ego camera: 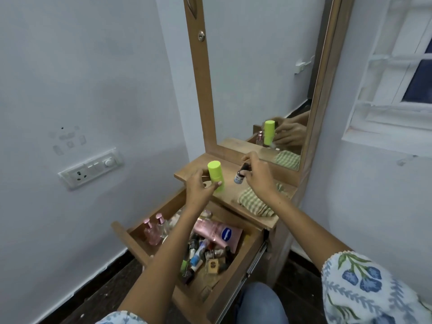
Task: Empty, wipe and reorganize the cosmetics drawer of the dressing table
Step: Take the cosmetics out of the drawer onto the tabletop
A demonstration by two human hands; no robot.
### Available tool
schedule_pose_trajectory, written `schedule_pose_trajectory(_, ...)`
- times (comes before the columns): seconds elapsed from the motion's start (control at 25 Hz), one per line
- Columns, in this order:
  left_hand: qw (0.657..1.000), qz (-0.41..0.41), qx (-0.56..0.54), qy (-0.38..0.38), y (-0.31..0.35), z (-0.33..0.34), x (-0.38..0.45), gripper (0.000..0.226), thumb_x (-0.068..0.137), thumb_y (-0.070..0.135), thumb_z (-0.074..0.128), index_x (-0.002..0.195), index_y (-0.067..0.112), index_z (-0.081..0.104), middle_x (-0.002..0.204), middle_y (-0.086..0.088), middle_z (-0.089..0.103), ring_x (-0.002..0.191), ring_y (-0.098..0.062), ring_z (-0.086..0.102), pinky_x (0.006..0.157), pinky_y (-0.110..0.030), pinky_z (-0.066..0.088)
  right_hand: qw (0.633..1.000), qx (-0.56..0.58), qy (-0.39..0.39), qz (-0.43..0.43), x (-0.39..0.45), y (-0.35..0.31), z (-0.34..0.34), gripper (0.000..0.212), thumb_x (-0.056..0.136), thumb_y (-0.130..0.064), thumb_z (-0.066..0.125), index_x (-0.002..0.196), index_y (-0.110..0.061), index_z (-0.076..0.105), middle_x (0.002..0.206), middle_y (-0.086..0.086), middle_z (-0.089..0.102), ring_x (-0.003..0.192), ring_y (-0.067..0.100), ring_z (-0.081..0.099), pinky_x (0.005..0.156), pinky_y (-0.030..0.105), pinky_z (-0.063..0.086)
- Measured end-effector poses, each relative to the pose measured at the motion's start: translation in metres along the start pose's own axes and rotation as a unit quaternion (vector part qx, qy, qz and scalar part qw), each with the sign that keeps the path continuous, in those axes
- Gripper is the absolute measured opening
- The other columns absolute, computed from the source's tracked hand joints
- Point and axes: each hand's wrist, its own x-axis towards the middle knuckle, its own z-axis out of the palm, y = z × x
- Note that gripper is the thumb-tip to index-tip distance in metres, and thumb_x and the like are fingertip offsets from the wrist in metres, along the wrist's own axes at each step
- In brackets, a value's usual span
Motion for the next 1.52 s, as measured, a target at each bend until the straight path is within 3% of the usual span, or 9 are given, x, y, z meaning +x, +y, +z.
schedule_pose_trajectory(0.24,0.997,0.032,0.053,-0.049,-0.01,0.047,0.058,0.041,0.069,0.013,0.082,0.104,0.004,0.063,0.101,-0.01,0.068,0.092,-0.021,0.065,0.078,-0.034,0.054,0.999,-0.036,-0.014,0.019,0.037,0.034,0.006,0.029,0.082,0.0,0.066,0.104,-0.012,0.051,0.09,0.008,0.067,0.082,0.023,0.066,0.073,0.045,0.055)
schedule_pose_trajectory(0.4,0.996,0.045,0.047,-0.068,-0.014,0.064,0.069,0.04,0.071,0.01,0.08,0.106,0.004,0.062,0.104,-0.01,0.067,0.092,-0.017,0.062,0.079,-0.028,0.052,0.998,-0.046,-0.002,0.031,0.044,0.052,0.02,0.027,0.076,-0.005,0.074,0.095,-0.014,0.057,0.087,0.01,0.069,0.082,0.028,0.066,0.072,0.045,0.055)
schedule_pose_trajectory(0.8,0.995,0.054,0.011,-0.078,-0.011,0.073,0.068,0.049,0.075,0.012,0.078,0.12,0.01,0.059,0.11,-0.001,0.066,0.101,-0.01,0.061,0.081,-0.008,0.045,0.997,-0.053,0.046,0.041,0.038,0.05,0.021,0.037,0.073,-0.02,0.082,0.102,-0.011,0.059,0.093,0.006,0.071,0.088,0.024,0.068,0.073,0.042,0.056)
schedule_pose_trajectory(0.96,0.997,0.06,0.03,-0.042,-0.015,0.034,0.03,0.043,0.08,0.013,0.074,0.12,0.013,0.059,0.111,0.002,0.065,0.099,-0.006,0.062,0.081,-0.011,0.046,0.992,-0.053,0.099,-0.049,-0.001,0.027,0.015,0.026,0.077,-0.012,0.076,0.1,-0.013,0.064,0.092,0.003,0.07,0.084,0.019,0.067,0.068,0.033,0.053)
schedule_pose_trajectory(1.12,0.992,0.064,0.104,-0.008,-0.04,-0.039,-0.034,0.031,0.082,0.01,0.071,0.112,0.016,0.065,0.106,0.005,0.067,0.092,-0.006,0.065,0.08,-0.018,0.051,0.992,-0.006,-0.024,-0.125,-0.054,0.006,0.04,0.018,0.079,-0.012,0.071,0.096,-0.017,0.069,0.093,-0.003,0.07,0.083,0.011,0.065,0.072,0.029,0.054)
schedule_pose_trajectory(1.24,0.983,-0.003,0.174,0.051,-0.062,-0.088,-0.068,0.024,0.08,0.007,0.072,0.104,0.011,0.068,0.097,0.0,0.068,0.082,-0.012,0.063,0.072,-0.019,0.047,0.979,0.011,-0.117,-0.164,-0.08,-0.006,0.078,0.013,0.08,-0.015,0.069,0.092,-0.017,0.07,0.09,-0.003,0.071,0.082,0.014,0.066,0.069,0.032,0.054)
schedule_pose_trajectory(1.32,0.973,-0.055,0.206,0.092,-0.072,-0.113,-0.082,0.023,0.078,0.002,0.071,0.1,0.007,0.068,0.091,-0.006,0.067,0.081,-0.021,0.063,0.07,-0.029,0.048,0.97,0.002,-0.174,-0.168,-0.087,-0.018,0.108,0.013,0.081,-0.019,0.067,0.094,-0.019,0.069,0.091,-0.002,0.071,0.085,0.016,0.066,0.067,0.033,0.052)
schedule_pose_trajectory(1.44,0.963,-0.105,0.229,0.094,-0.083,-0.13,-0.093,0.031,0.074,-0.005,0.068,0.103,0.006,0.065,0.095,-0.009,0.067,0.09,-0.026,0.063,0.074,-0.029,0.046,0.958,-0.003,-0.243,-0.154,-0.085,-0.039,0.152,0.031,0.079,-0.023,0.072,0.109,-0.018,0.063,0.103,0.002,0.069,0.094,0.019,0.064,0.072,0.033,0.052)
schedule_pose_trajectory(1.52,0.963,-0.123,0.23,0.069,-0.083,-0.131,-0.092,0.043,0.077,-0.005,0.065,0.118,0.005,0.058,0.109,-0.013,0.064,0.103,-0.026,0.06,0.083,-0.027,0.045,0.954,0.025,-0.267,-0.132,-0.082,-0.052,0.175,0.041,0.078,-0.019,0.074,0.114,-0.017,0.055,0.104,0.006,0.067,0.096,0.022,0.064,0.075,0.038,0.053)
